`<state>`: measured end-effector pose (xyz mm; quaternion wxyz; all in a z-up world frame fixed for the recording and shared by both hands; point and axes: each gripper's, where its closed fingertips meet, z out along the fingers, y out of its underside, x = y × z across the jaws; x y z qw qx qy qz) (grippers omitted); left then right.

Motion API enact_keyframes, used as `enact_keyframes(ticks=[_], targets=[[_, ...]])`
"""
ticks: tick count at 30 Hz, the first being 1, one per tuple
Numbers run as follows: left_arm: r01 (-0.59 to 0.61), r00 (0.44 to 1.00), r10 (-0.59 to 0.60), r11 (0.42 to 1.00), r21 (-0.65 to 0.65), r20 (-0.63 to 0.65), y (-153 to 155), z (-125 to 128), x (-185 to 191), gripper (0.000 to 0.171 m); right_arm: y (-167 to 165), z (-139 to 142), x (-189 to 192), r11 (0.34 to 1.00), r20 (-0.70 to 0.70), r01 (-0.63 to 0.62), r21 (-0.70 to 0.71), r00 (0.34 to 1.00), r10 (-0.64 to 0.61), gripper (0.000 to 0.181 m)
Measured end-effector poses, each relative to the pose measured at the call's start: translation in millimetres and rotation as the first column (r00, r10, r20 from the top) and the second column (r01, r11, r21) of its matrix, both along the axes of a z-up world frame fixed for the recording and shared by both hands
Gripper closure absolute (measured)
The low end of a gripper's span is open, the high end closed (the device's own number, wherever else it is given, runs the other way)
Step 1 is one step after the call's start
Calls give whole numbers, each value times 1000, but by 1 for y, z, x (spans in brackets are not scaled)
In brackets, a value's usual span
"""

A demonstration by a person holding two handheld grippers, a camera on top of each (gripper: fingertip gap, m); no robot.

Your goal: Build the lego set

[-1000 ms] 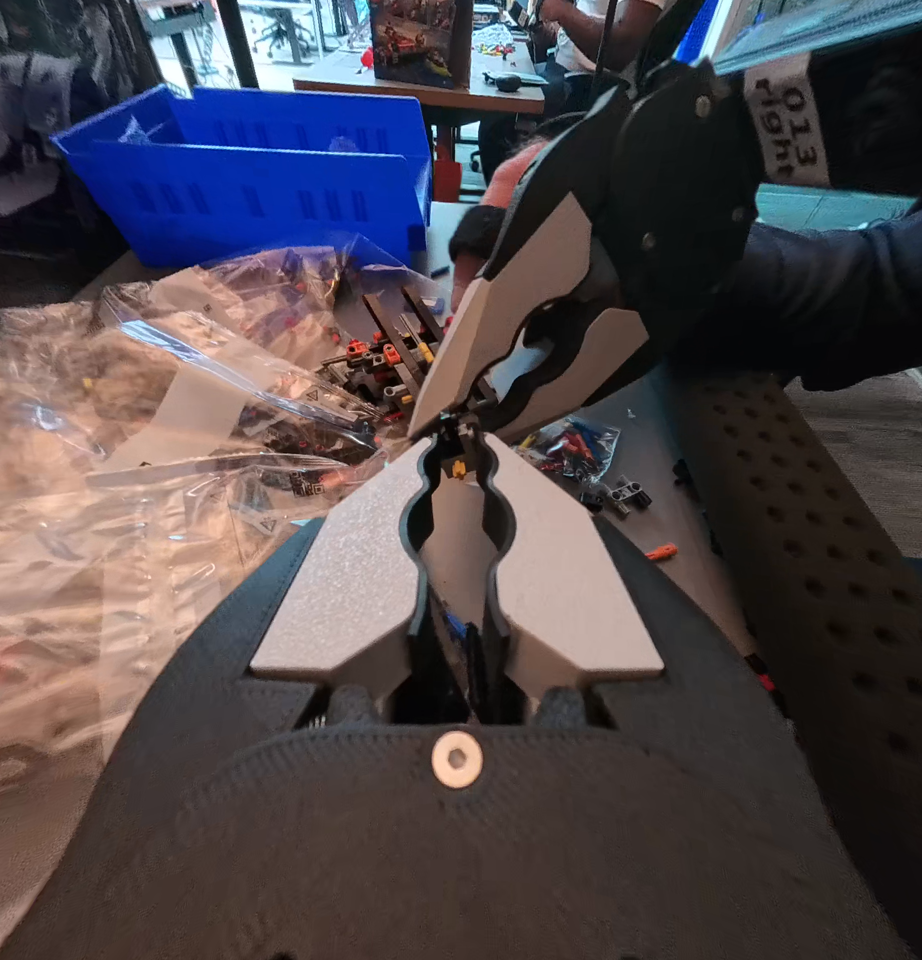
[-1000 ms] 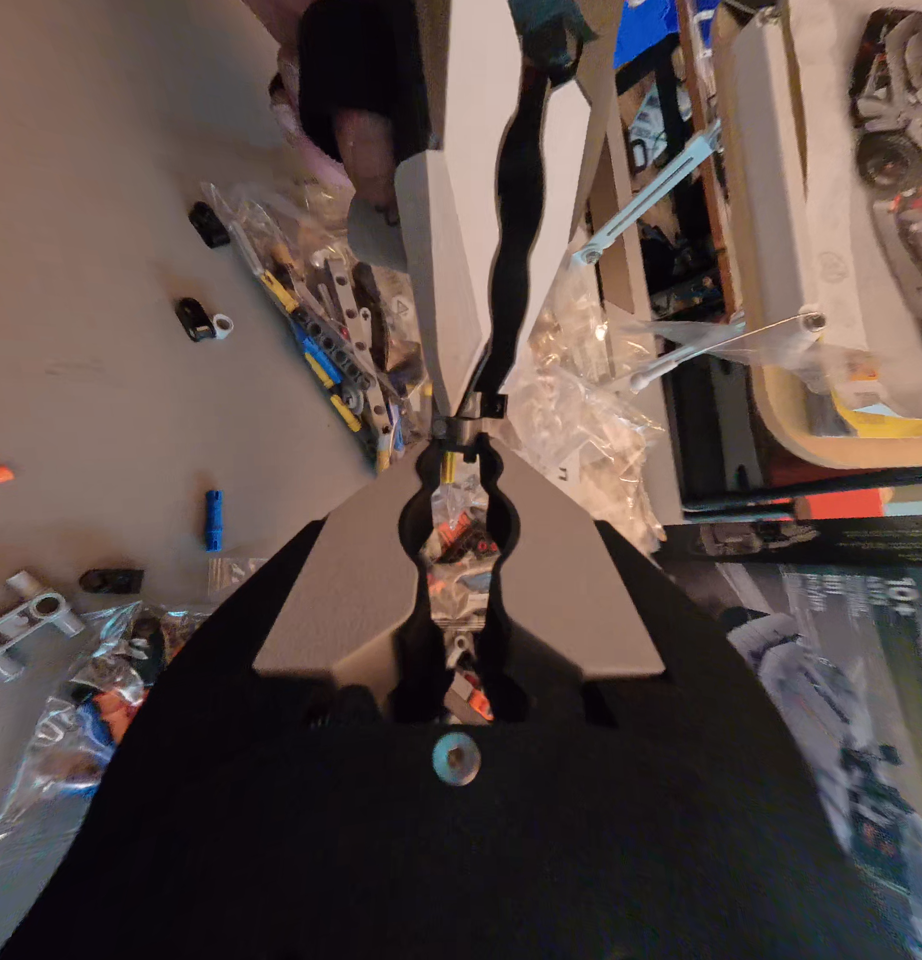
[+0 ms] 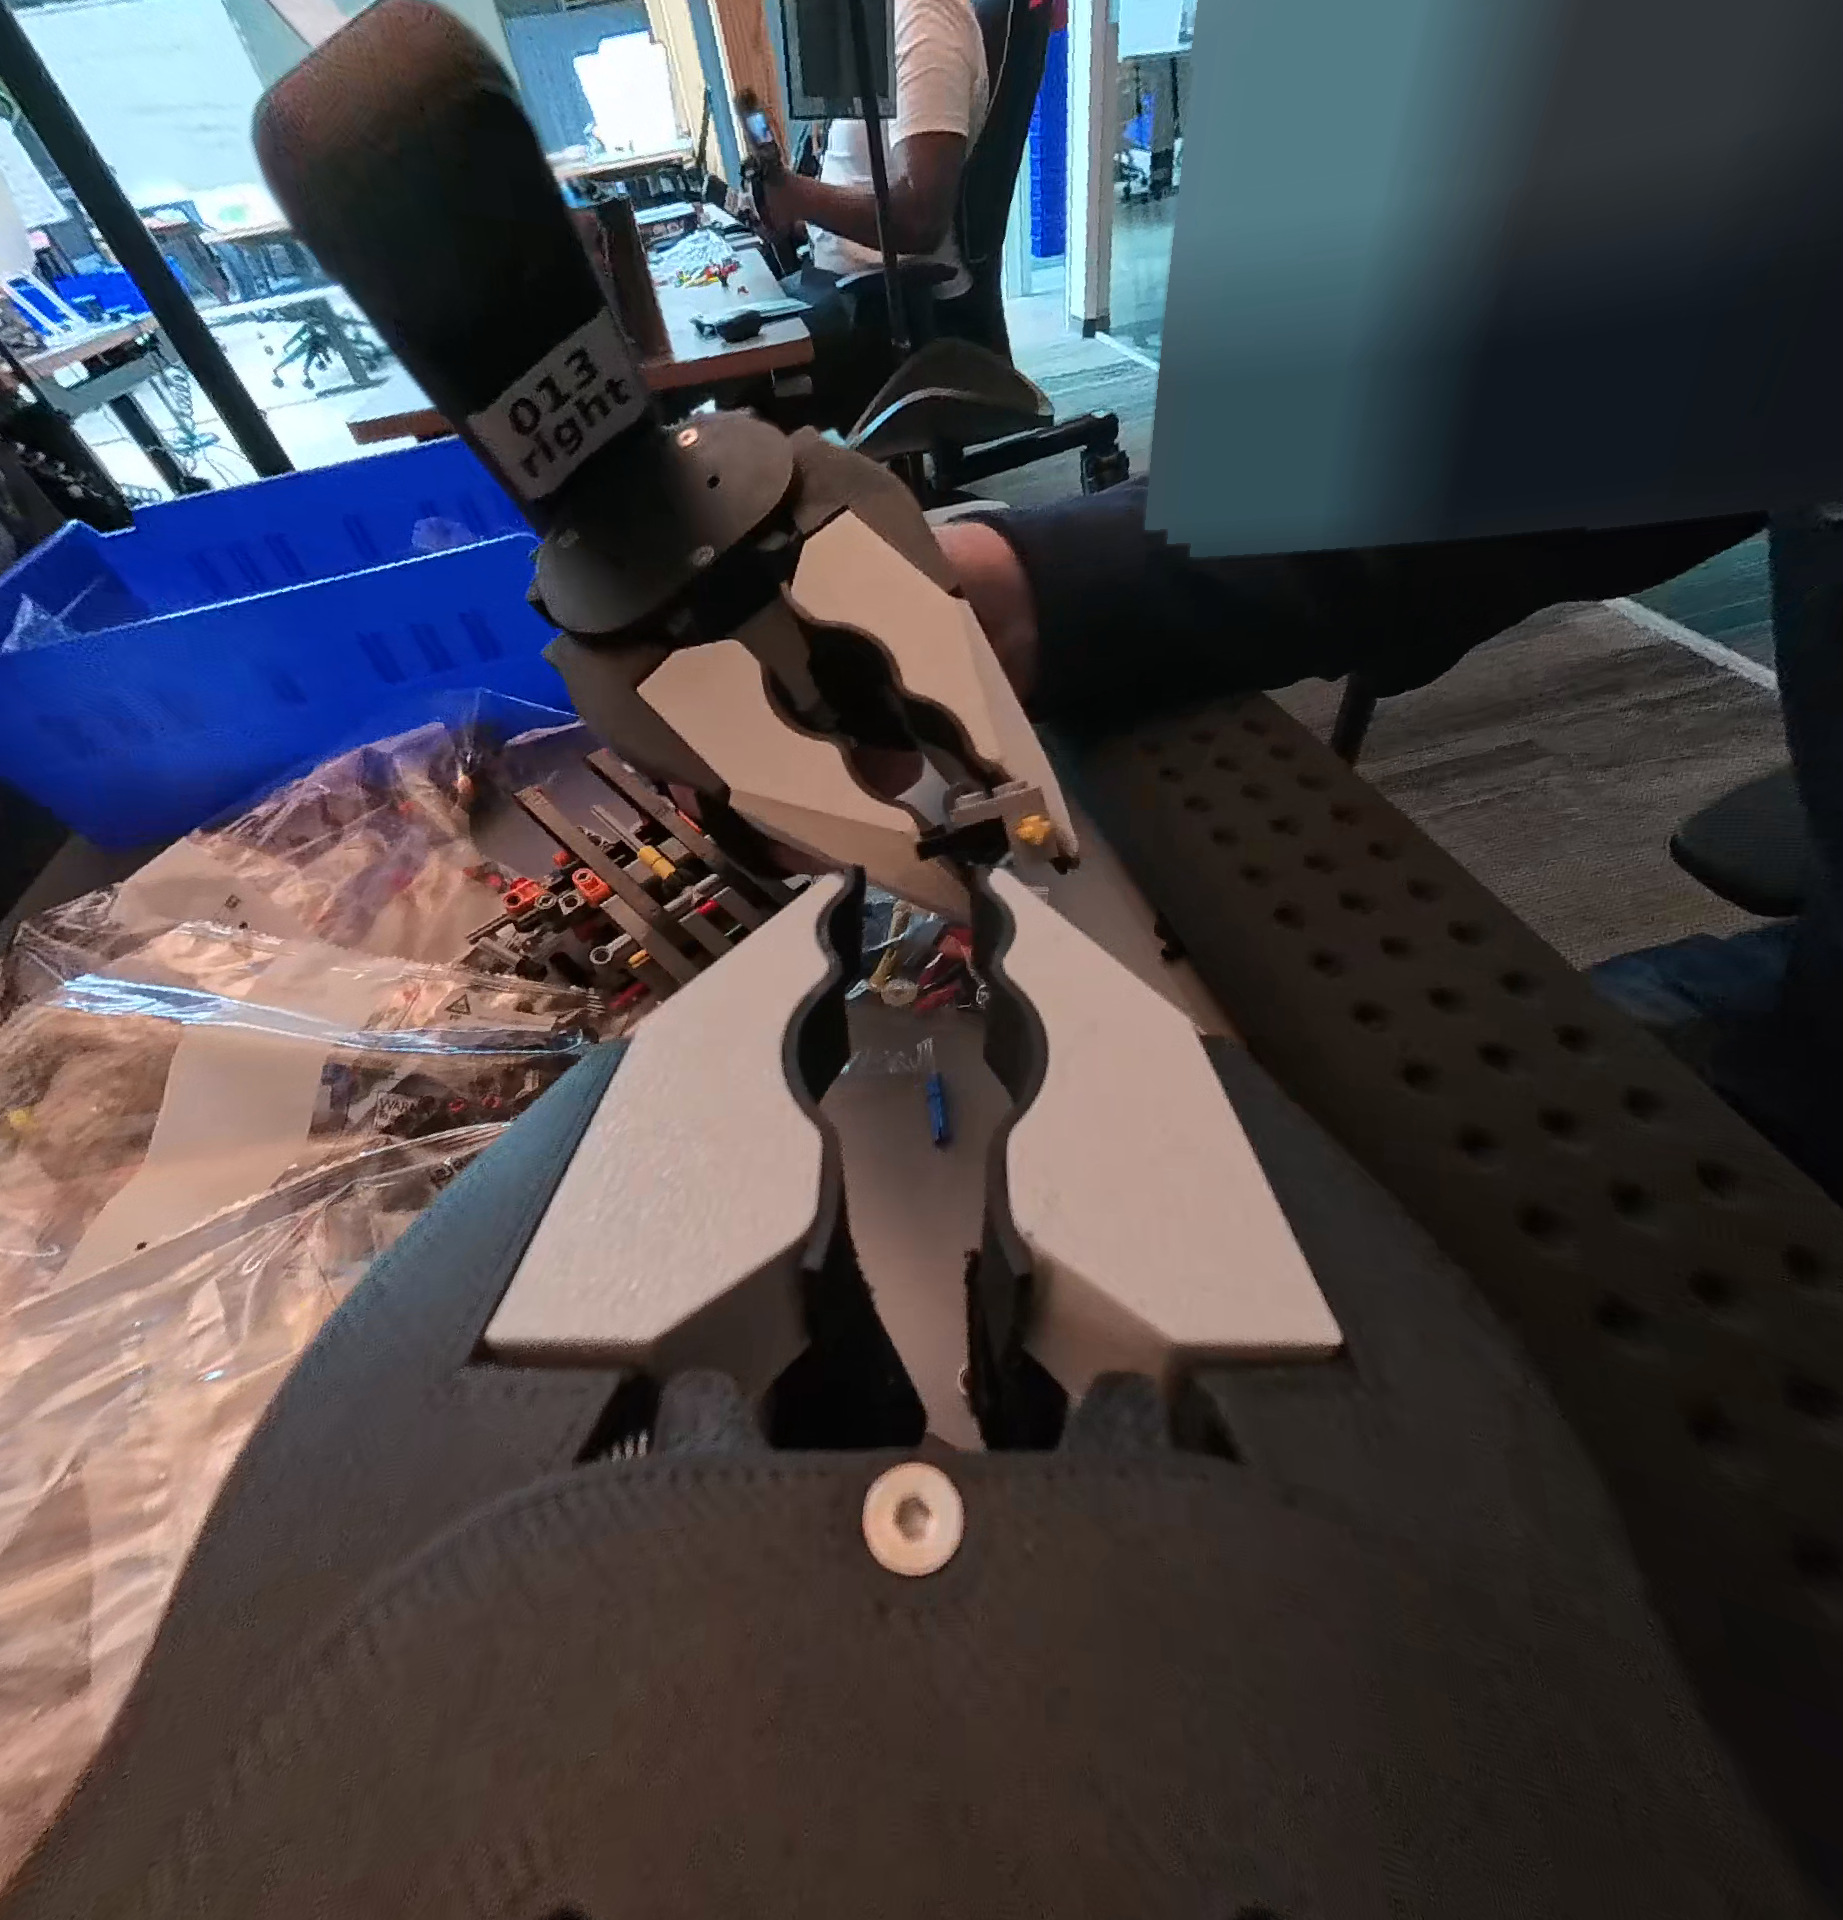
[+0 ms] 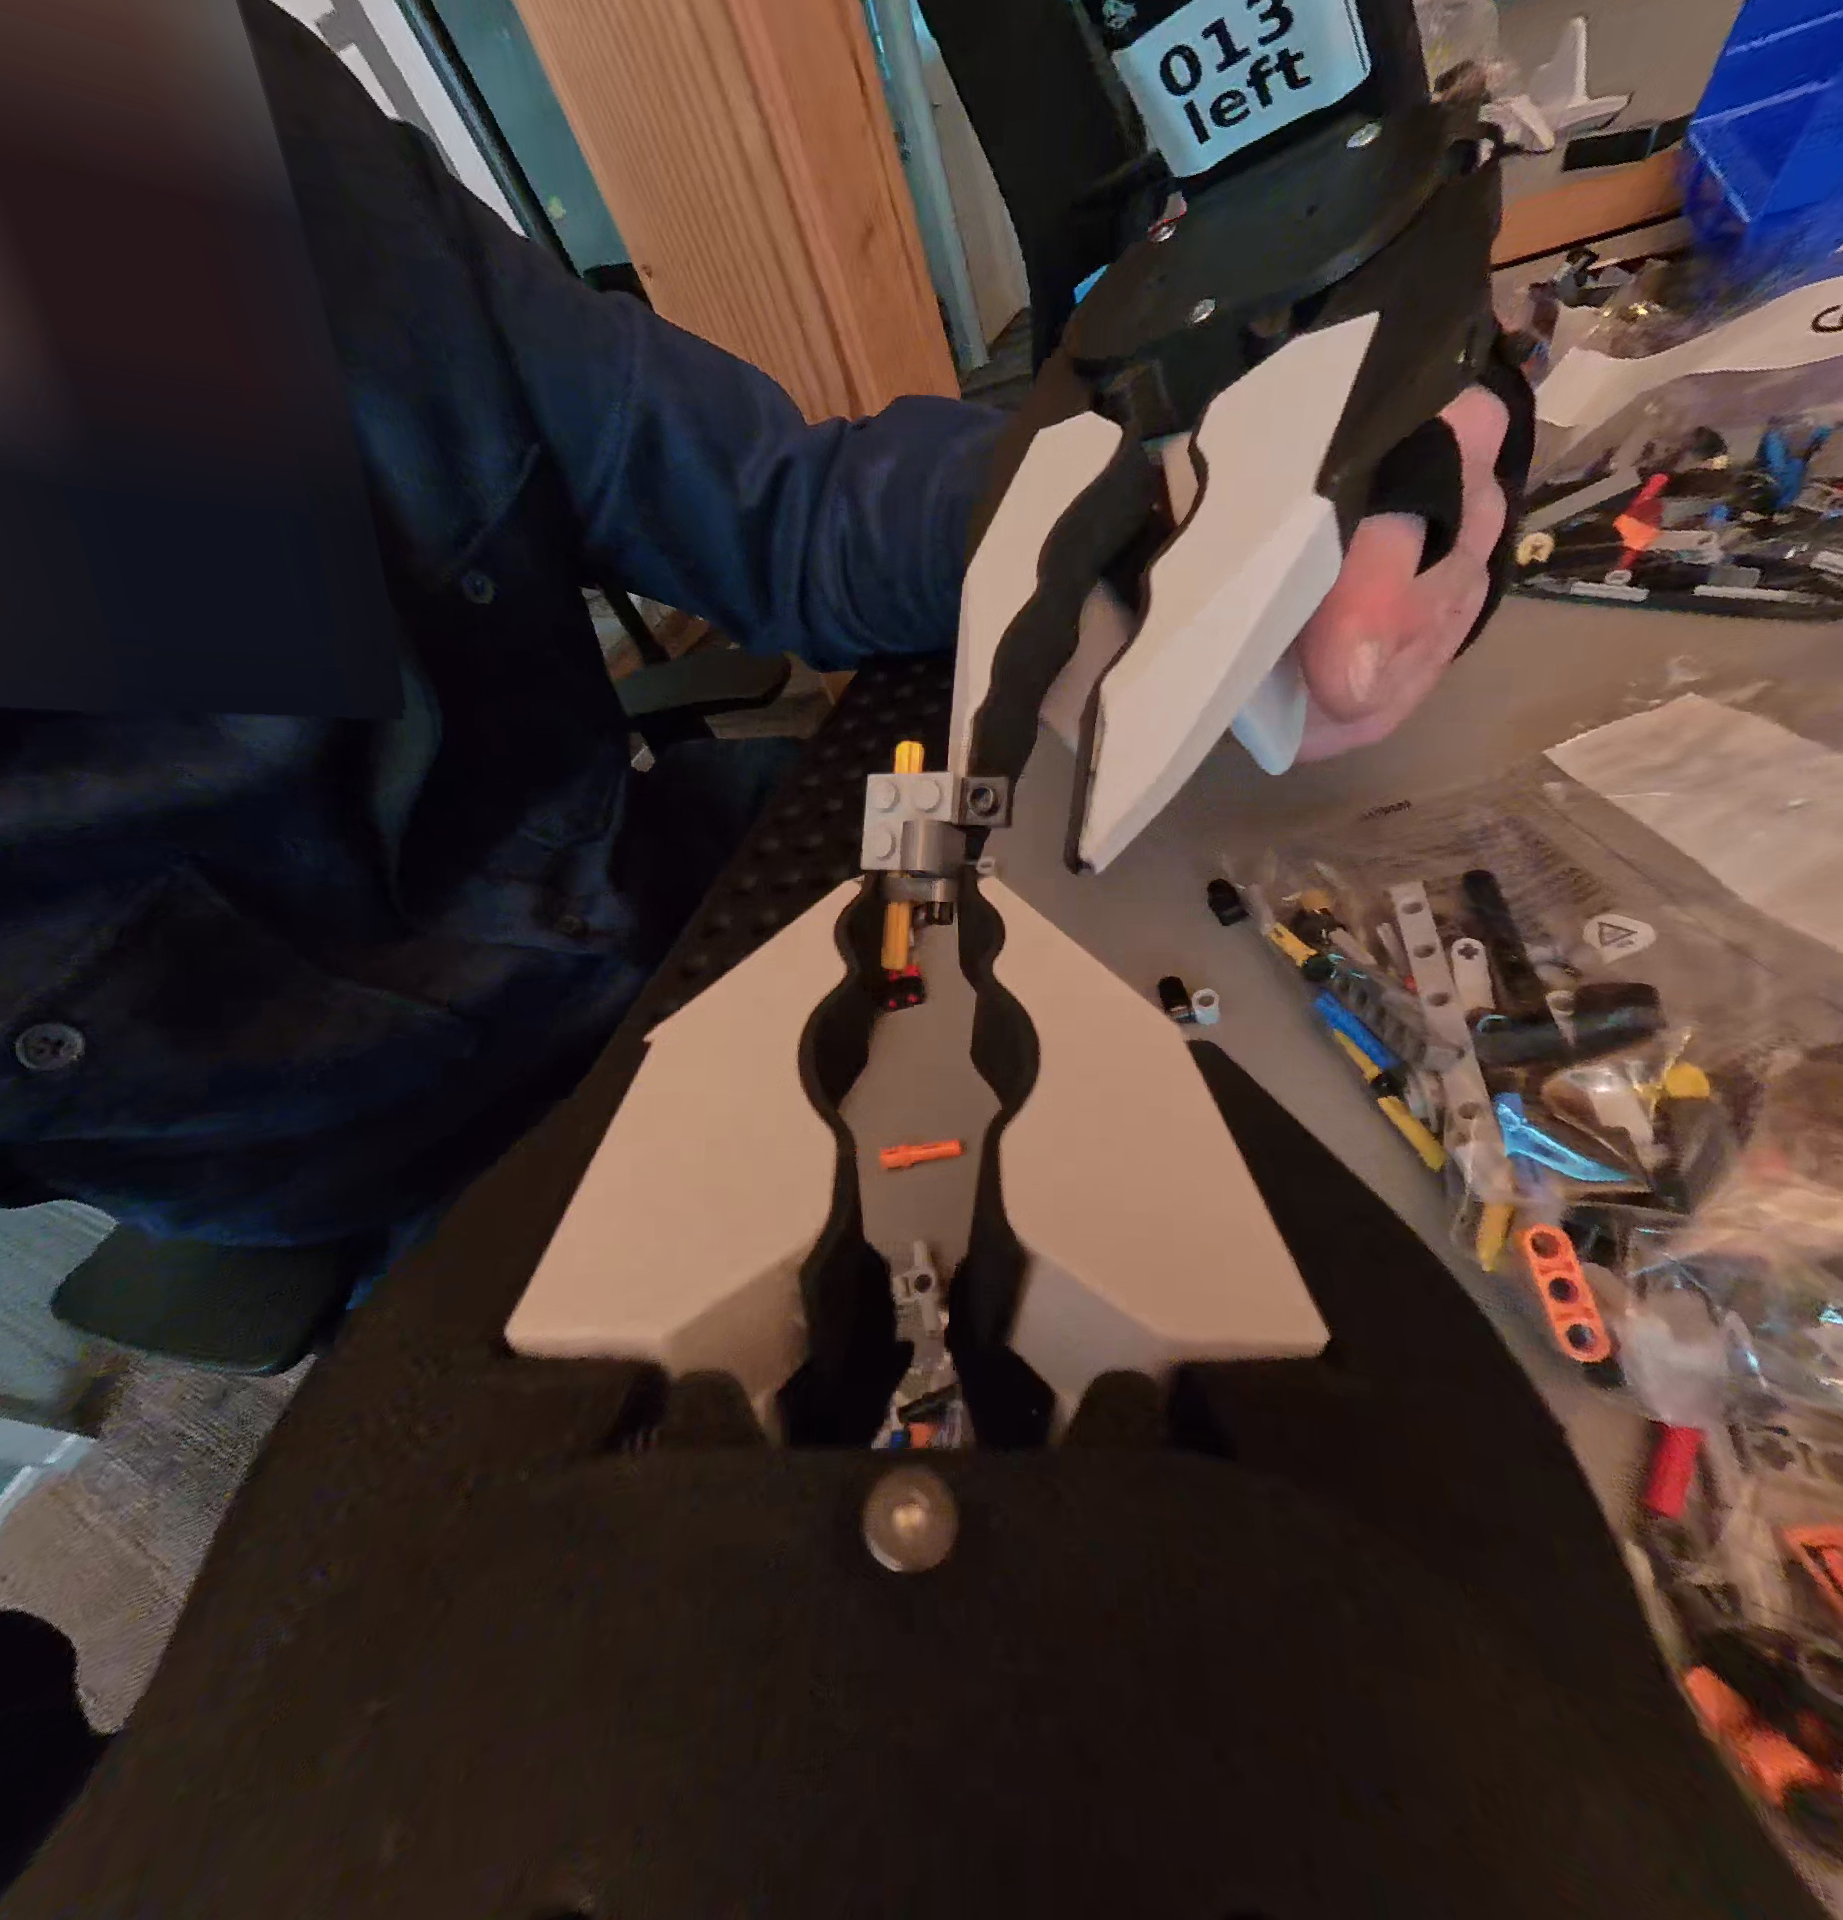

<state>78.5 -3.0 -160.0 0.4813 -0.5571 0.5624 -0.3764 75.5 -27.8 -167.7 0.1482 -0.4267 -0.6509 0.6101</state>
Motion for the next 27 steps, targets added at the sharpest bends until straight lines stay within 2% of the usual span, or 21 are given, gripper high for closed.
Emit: enact_keyframes(ticks=[11, 15, 19, 27], targets=[[19, 998, -16, 997, 70, -54, -6, -5, 3, 163, -2, -6, 3, 999, 44, -28, -25, 999, 29, 170], [-23, 998, 26, 998, 57, -53, 2, -5, -3, 148, 5, -9, 2, 1000, 48, 14, 26, 999, -15, 169], [-30, 998, 32, 998, 49, -47, 3, -2, -8, 141, 12, -20, 0, 995, 97, 56, 88, 993, -65, 169], [15, 994, -9, 999, 50, -108, -5, -17, 3, 141, 12, -28, -1, 990, 126, 57, 129, 989, -73, 169]])
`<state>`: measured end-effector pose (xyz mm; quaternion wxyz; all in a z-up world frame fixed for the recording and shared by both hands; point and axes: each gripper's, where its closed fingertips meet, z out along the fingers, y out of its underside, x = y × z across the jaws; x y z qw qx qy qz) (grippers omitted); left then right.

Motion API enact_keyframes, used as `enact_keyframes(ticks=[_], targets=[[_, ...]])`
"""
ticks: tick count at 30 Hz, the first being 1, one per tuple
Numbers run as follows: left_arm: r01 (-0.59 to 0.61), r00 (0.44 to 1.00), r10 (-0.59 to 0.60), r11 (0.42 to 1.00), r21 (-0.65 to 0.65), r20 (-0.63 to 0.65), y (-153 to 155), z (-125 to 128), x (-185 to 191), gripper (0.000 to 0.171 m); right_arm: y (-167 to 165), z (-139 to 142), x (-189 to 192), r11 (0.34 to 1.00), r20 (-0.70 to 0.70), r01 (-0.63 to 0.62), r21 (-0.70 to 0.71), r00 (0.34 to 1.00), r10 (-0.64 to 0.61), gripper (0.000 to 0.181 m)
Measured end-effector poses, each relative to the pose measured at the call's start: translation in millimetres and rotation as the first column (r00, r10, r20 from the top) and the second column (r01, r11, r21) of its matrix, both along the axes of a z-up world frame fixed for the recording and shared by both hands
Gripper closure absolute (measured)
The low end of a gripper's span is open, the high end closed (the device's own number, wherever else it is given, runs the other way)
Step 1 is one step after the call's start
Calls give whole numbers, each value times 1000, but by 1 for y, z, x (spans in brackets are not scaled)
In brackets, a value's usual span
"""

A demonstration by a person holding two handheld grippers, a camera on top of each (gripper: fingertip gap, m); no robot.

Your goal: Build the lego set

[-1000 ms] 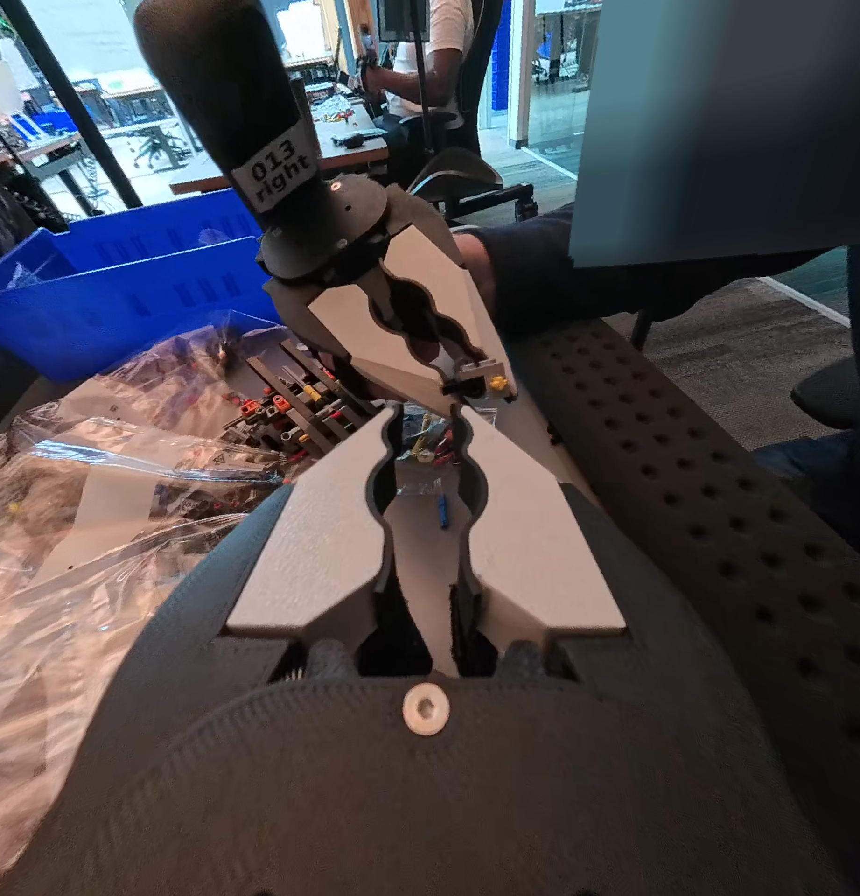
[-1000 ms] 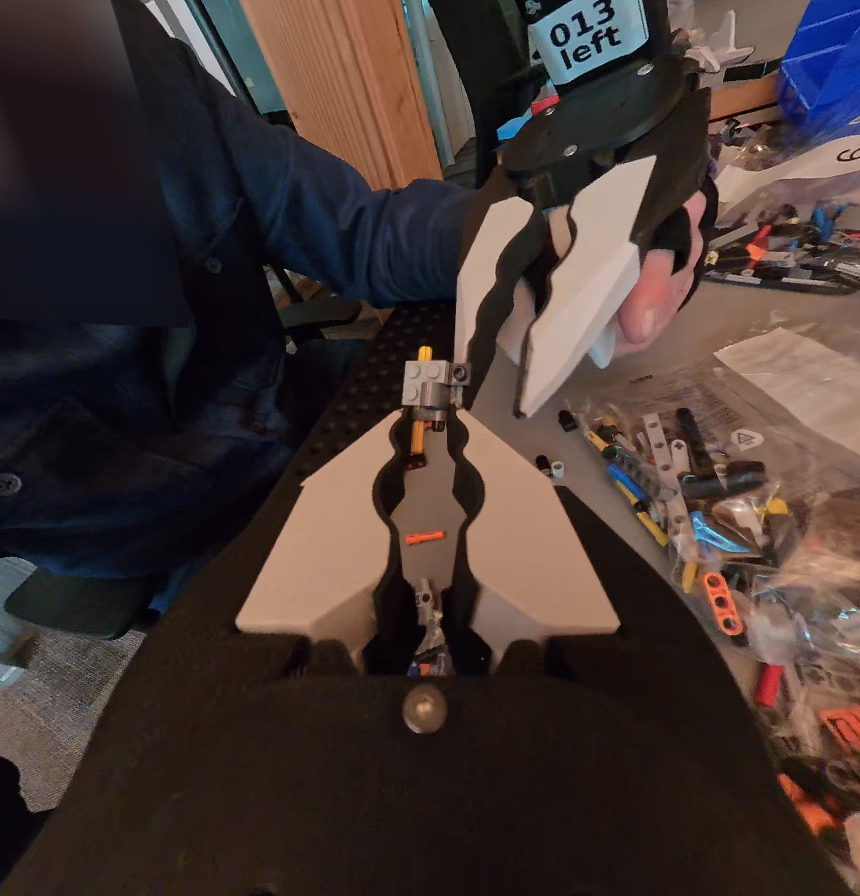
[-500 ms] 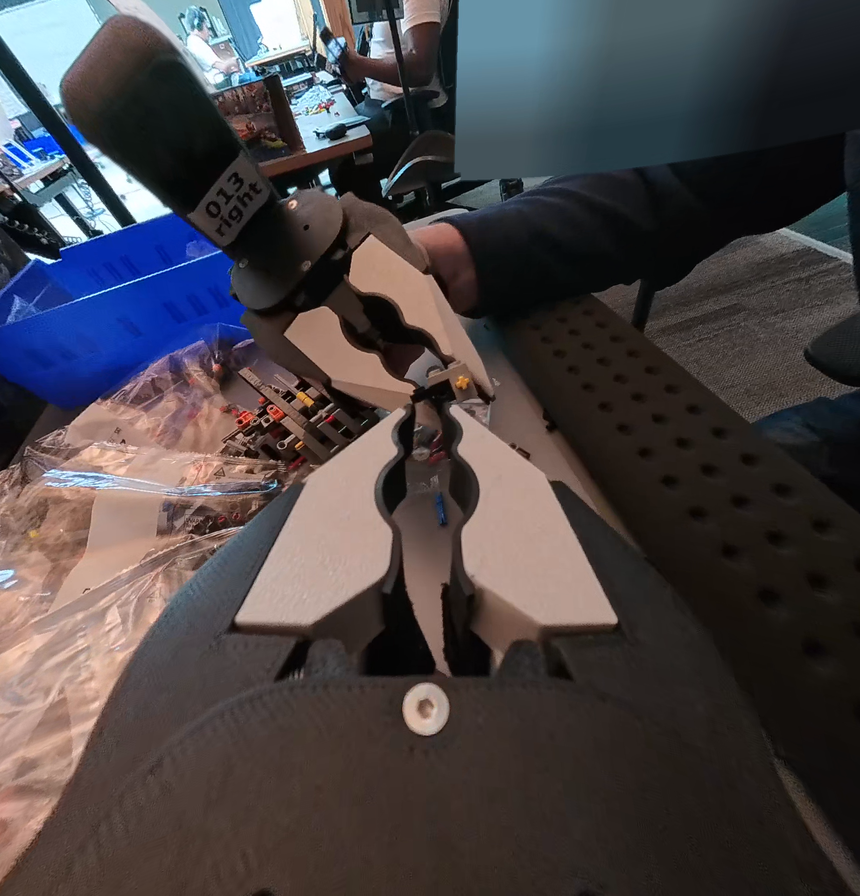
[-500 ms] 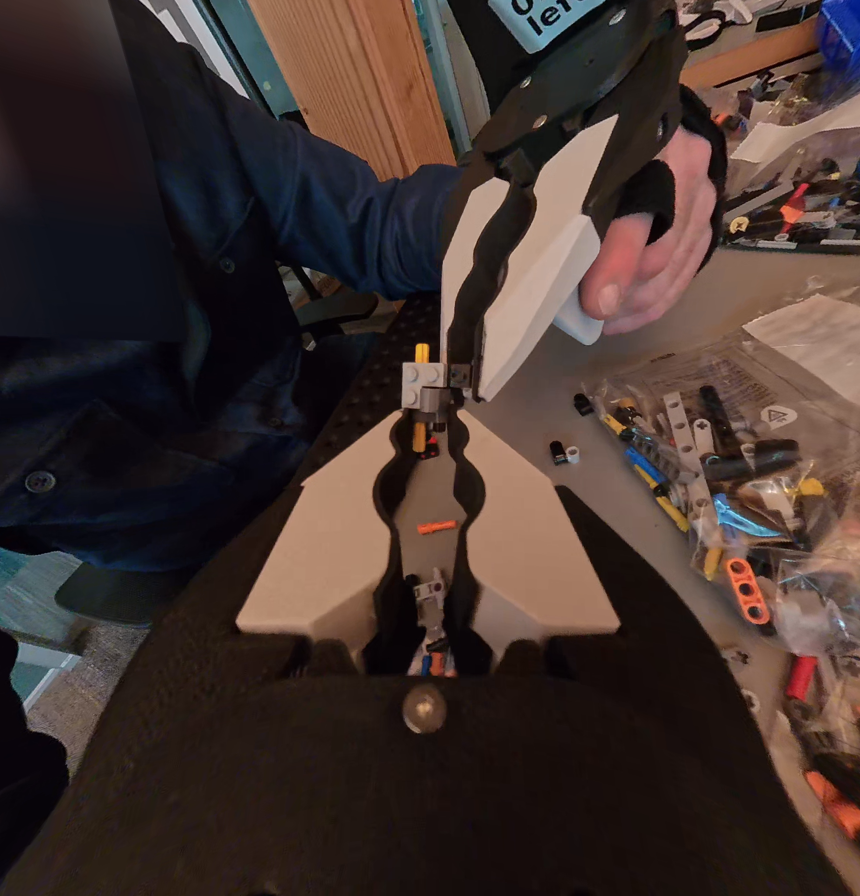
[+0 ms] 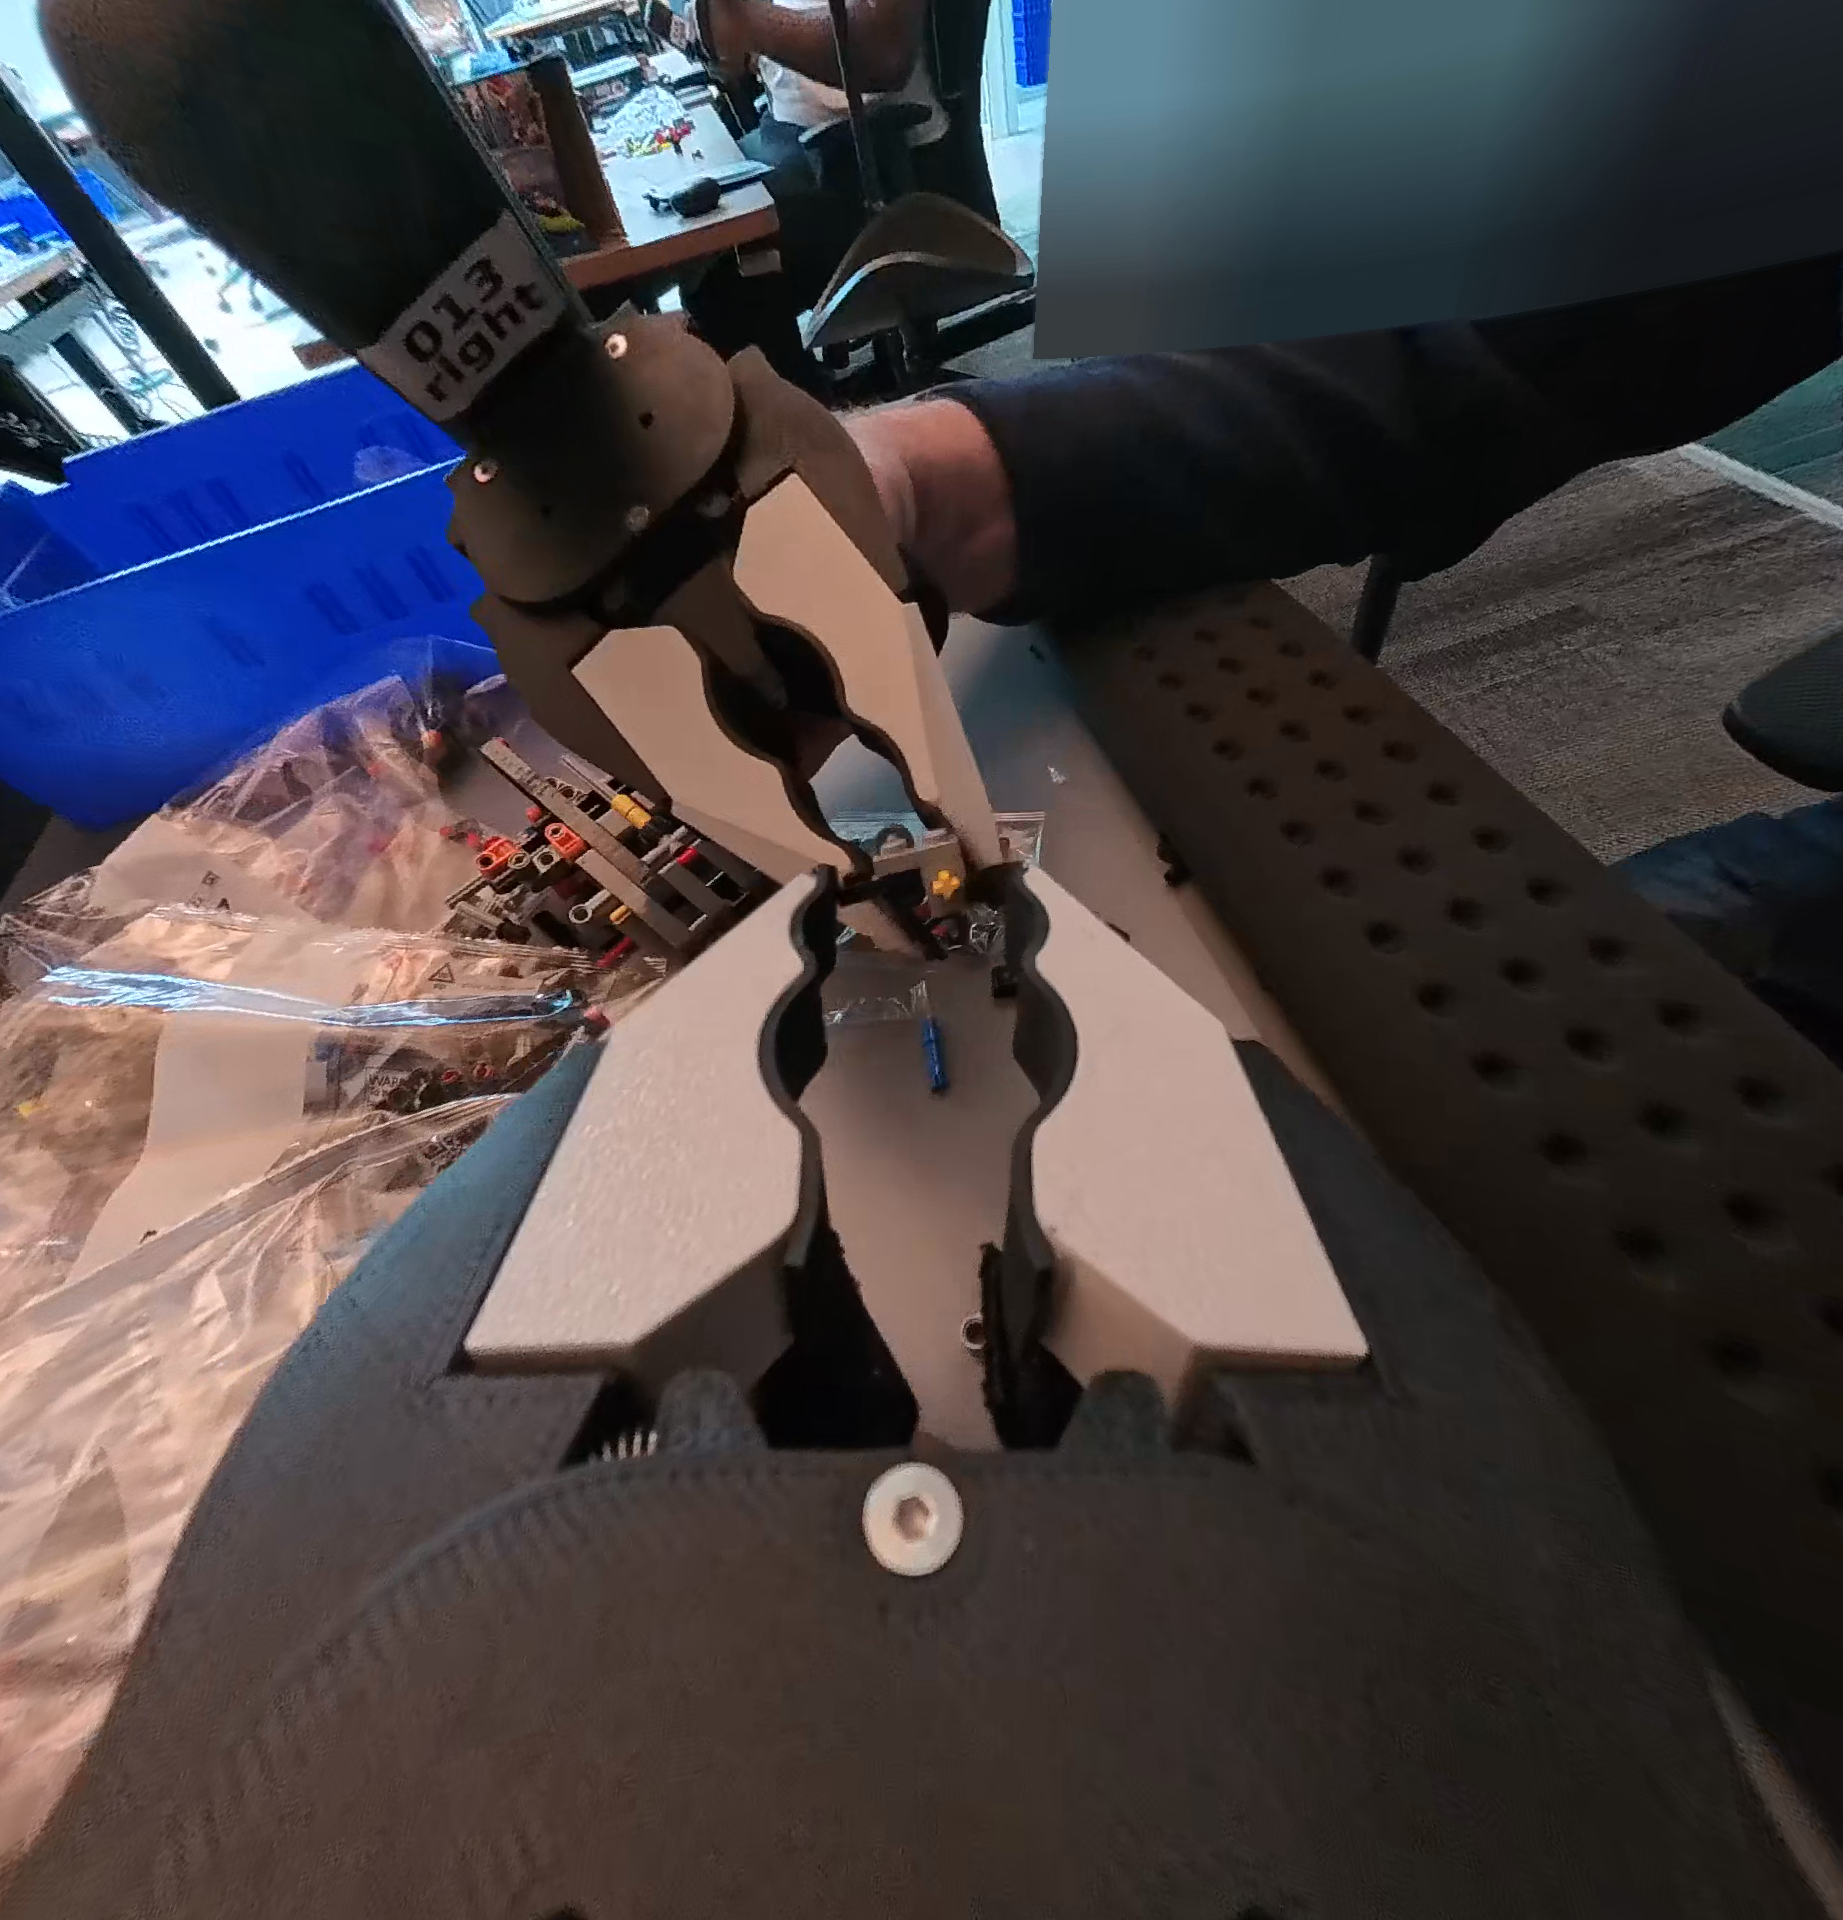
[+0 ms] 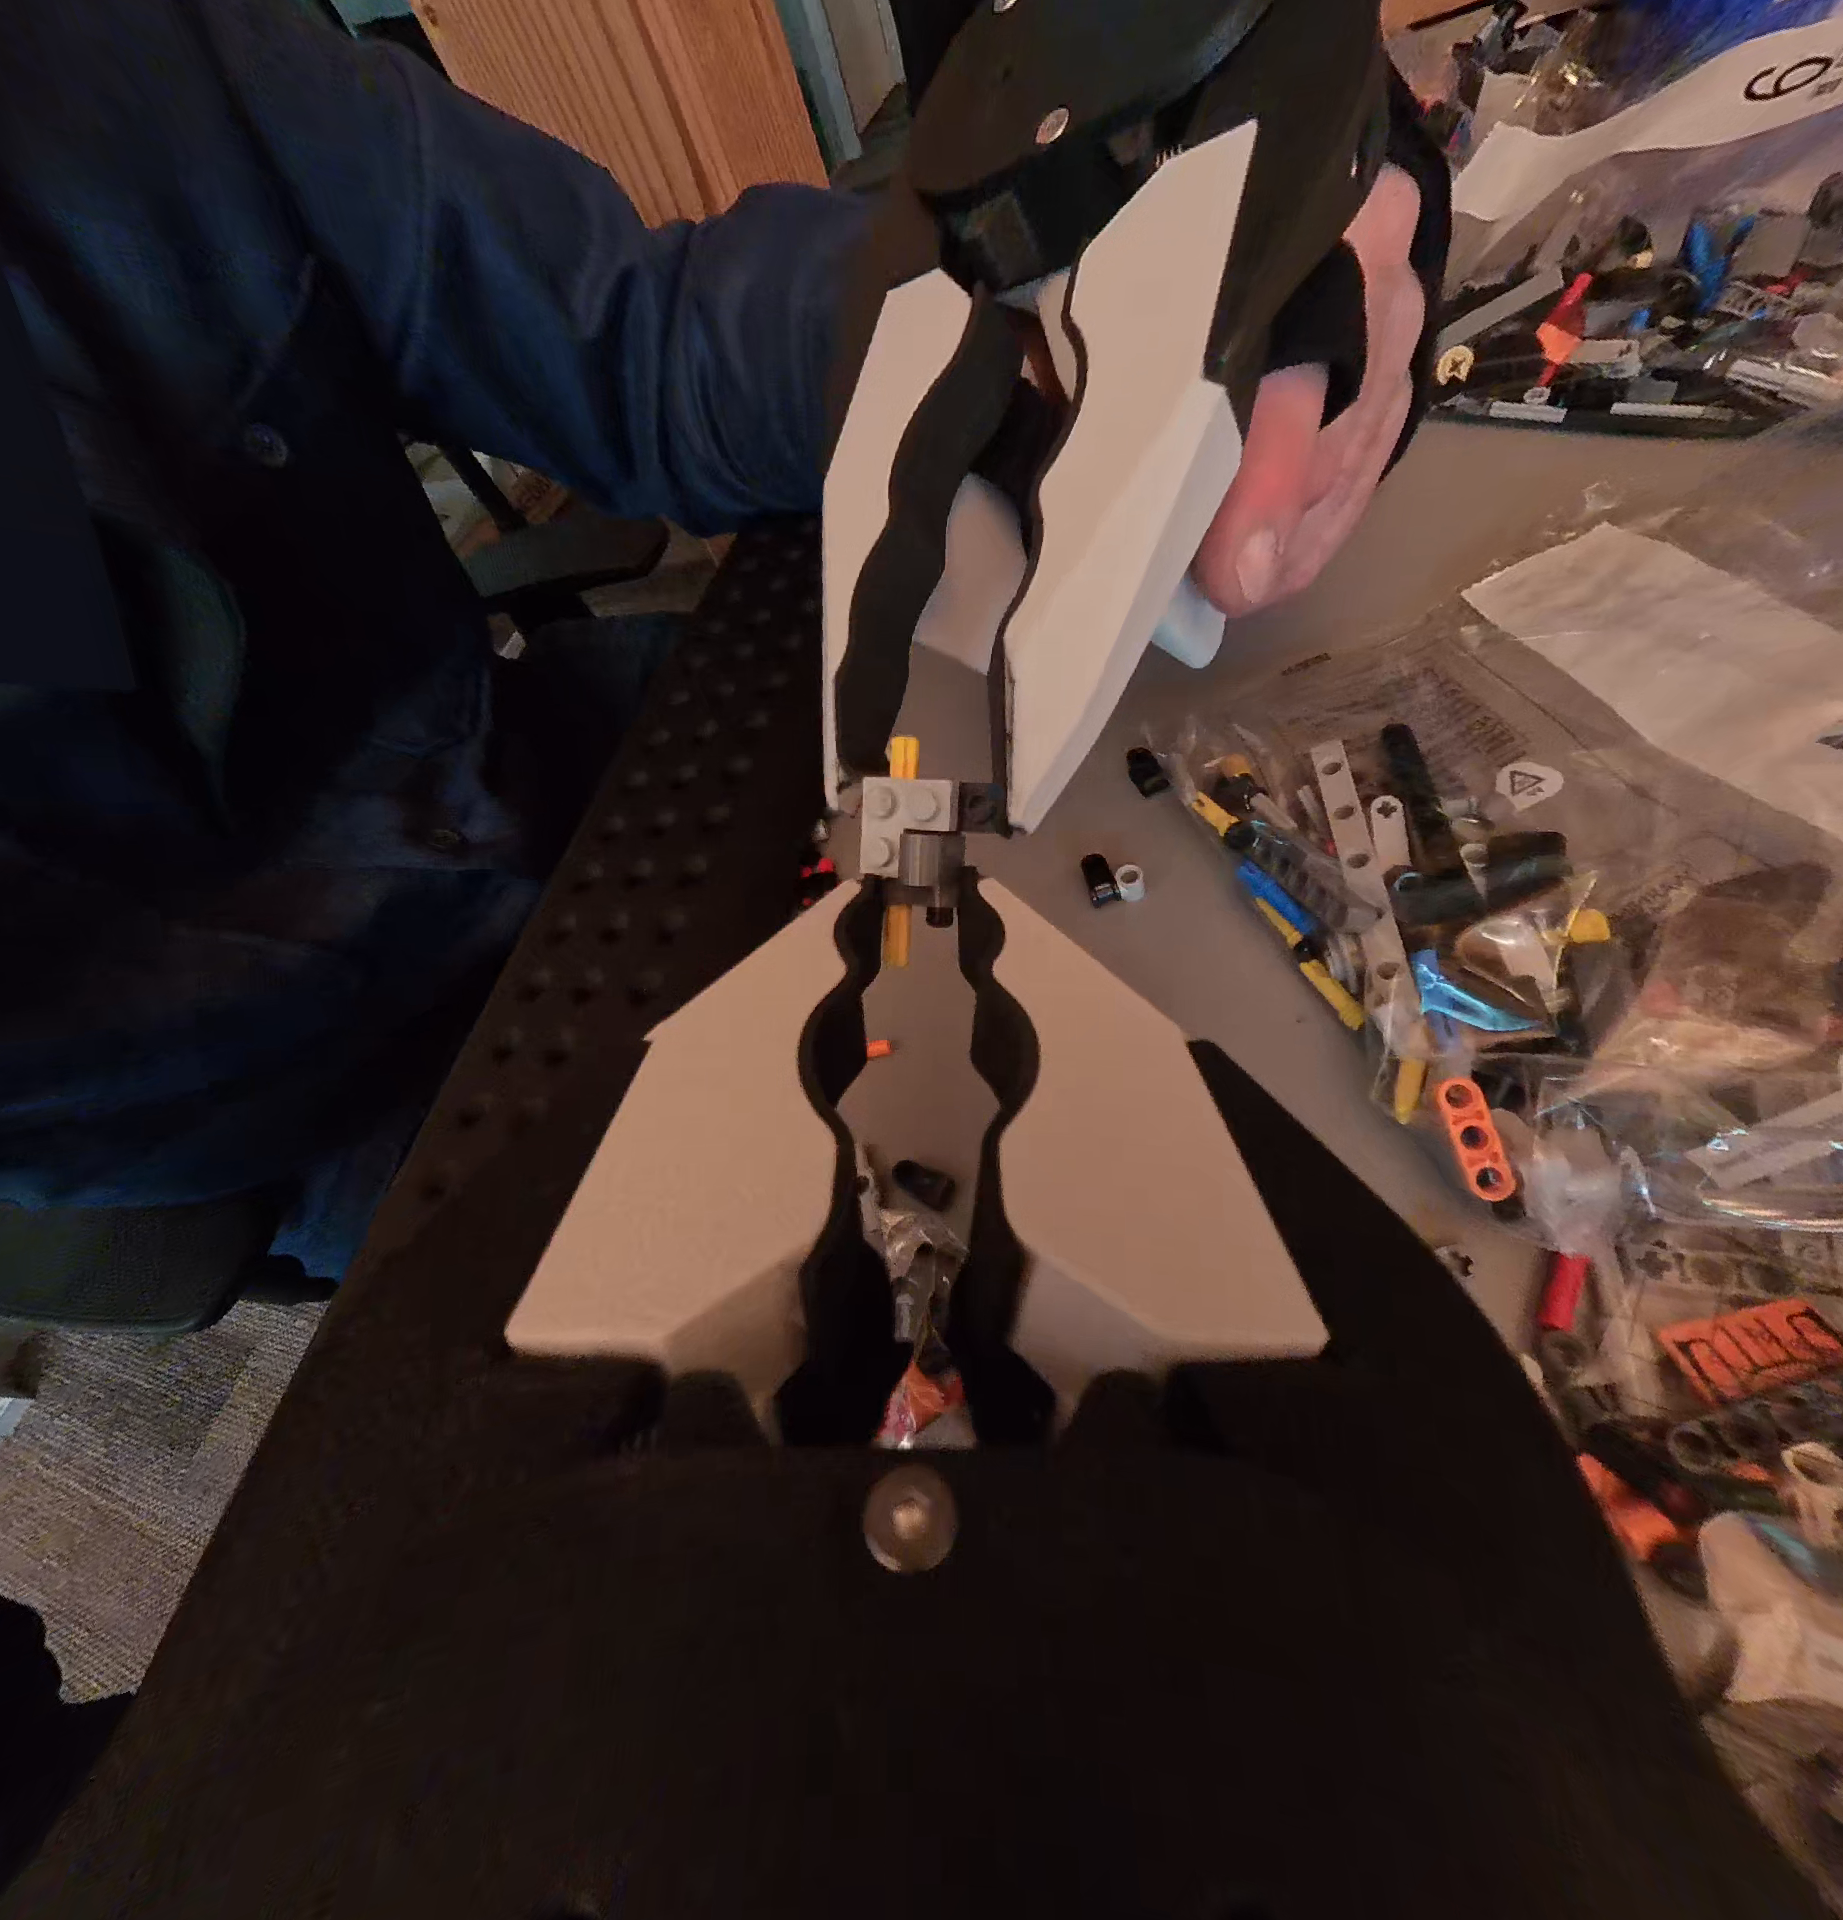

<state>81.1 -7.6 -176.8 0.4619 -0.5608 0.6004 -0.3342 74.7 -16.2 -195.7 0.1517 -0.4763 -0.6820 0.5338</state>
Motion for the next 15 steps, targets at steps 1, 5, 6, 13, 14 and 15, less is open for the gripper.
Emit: enact_keyframes(ticks=[1, 5, 6, 13, 14, 15], targets=[[-1, 1000, 1, 1000, 7, -6, 0, -2, 0, 142, 0, -2, 0, 1000, 9, 1, 8, 1000, -1, 169], [-13, 1000, 13, 1000, 9, -12, 3, -4, 0, 145, 1, -5, -1, 999, 18, 13, 35, 1000, -13, 169], [-19, 1000, 19, 1000, 13, -19, 4, -5, 0, 146, 3, -5, -2, 999, 17, 23, 48, 1000, -24, 169], [-88, 995, 89, 996, 27, -46, 17, -8, -7, 147, 20, -5, -8, 970, -20, 136, 203, 991, -135, 167], [-104, 993, 105, 994, 25, -52, 20, -8, -8, 147, 24, -4, -8, 959, -33, 158, 235, 987, -155, 167], [-117, 991, 118, 993, 23, -60, 23, -9, -9, 147, 26, -3, -9, 947, -45, 176, 268, 984, -170, 167]])
